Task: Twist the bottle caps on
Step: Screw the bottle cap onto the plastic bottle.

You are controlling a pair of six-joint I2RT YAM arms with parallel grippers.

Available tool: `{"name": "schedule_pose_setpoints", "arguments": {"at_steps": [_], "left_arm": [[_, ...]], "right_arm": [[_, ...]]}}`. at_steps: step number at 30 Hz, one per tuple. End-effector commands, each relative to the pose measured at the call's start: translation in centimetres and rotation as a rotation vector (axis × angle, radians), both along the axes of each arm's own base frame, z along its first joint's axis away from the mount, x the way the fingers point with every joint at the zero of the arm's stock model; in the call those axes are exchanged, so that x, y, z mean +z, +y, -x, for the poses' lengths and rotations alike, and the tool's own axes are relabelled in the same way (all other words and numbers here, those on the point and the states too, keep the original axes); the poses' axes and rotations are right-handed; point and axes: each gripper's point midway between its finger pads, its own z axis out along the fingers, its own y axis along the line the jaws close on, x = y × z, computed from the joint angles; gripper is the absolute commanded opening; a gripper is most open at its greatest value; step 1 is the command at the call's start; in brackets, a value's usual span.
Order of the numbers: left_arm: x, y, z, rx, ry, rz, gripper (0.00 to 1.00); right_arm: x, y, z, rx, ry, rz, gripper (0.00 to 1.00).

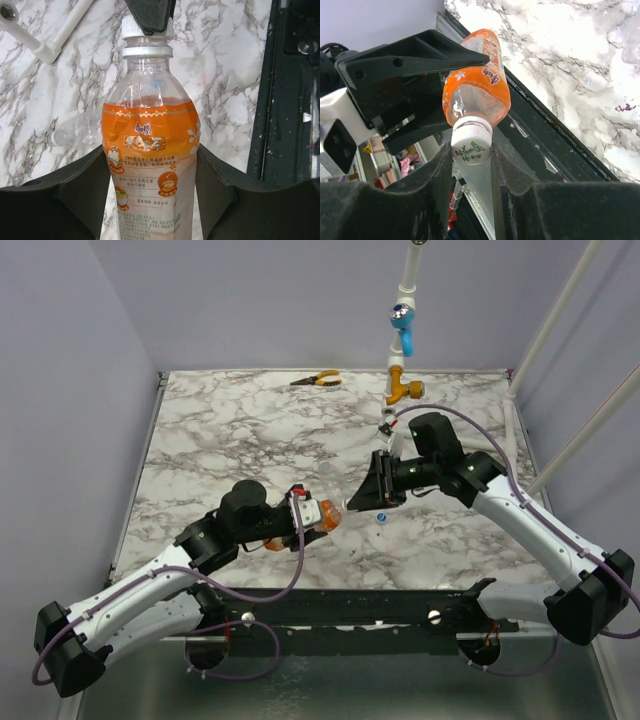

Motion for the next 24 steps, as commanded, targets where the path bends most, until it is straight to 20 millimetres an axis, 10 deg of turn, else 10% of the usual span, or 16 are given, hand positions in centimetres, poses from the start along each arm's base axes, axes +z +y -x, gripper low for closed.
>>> {"name": "schedule_pose_setpoints", "arguments": {"at_steps": [1, 24], "left_arm": [[3.3, -1.0, -2.0, 0.05, -0.205, 0.063, 0.45], [3.6, -3.6, -2.8, 0.158, -0.442, -0.001, 0.45]], "right_arm": [[-2.3, 0.0, 1.2, -0.03, 0.172, 0.053, 0.22], [-6.2, -0.4, -1.8, -0.458, 0.499, 0.195, 0.19]]}}
